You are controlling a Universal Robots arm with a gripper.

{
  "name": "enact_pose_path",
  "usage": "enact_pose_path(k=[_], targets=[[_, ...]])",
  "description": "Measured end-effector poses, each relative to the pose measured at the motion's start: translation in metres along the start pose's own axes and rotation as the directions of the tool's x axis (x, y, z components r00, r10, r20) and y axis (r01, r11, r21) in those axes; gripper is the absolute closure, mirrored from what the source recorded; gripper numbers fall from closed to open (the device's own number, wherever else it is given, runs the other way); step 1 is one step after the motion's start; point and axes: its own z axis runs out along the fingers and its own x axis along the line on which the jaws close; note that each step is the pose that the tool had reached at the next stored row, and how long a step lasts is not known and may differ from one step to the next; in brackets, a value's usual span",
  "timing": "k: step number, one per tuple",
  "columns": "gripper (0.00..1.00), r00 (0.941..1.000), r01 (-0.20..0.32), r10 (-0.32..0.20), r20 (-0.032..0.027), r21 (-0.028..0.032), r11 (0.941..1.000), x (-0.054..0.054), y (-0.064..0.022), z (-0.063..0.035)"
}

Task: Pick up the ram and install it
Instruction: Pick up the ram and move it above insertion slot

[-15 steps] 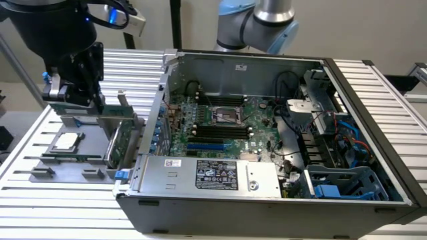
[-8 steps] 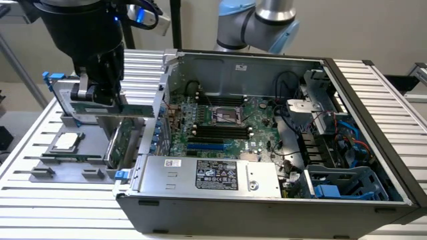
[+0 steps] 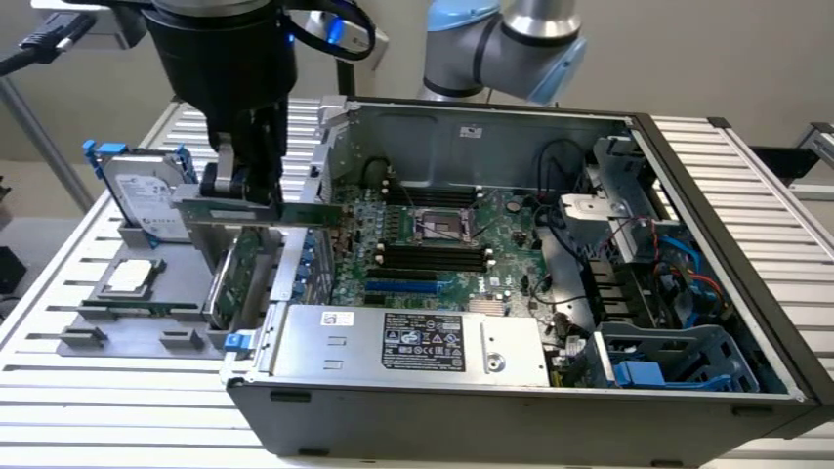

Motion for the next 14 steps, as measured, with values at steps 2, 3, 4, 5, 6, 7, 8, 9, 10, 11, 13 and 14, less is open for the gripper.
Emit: enact_pose_path(k=[2,3,4,5,6,7,8,9,10,11,13,14], targets=[[1.0,1.0,0.0,0.0,0.0025,-0.0001,1.0,0.0,-0.0091,-0.0003],[1.0,1.0,0.0,0.0,0.0036,-0.0001,1.0,0.0,-0.0133,-0.0004],[1.0,1.0,0.0,0.0,0.0049,-0.0001,1.0,0.0,-0.0181,-0.0006],[1.0,1.0,0.0,0.0,0.006,-0.0001,1.0,0.0,-0.0226,-0.0008],[1.0,1.0,0.0,0.0,0.0073,-0.0001,1.0,-0.001,-0.0271,-0.0009],[1.0,1.0,0.0,0.0,0.0084,-0.0002,1.0,-0.001,-0.0316,-0.0011],[1.0,1.0,0.001,-0.001,0.0095,-0.0003,1.0,-0.001,-0.0363,-0.0013],[1.0,0.9999,0.0,0.0,0.011,-0.0003,1.0,-0.001,-0.0407,-0.0015],[1.0,0.9999,0.001,-0.001,0.0143,-0.0003,1.0,-0.001,-0.0498,-0.0018],[1.0,0.9999,0.001,-0.001,0.0161,-0.0003,1.0,-0.001,-0.0544,-0.0019],[1.0,0.9998,0.001,-0.001,0.0194,-0.0004,1.0,-0.001,-0.0634,-0.0022],[1.0,0.9998,0.001,-0.001,0.0208,-0.0005,1.0,-0.001,-0.0681,-0.0025]])
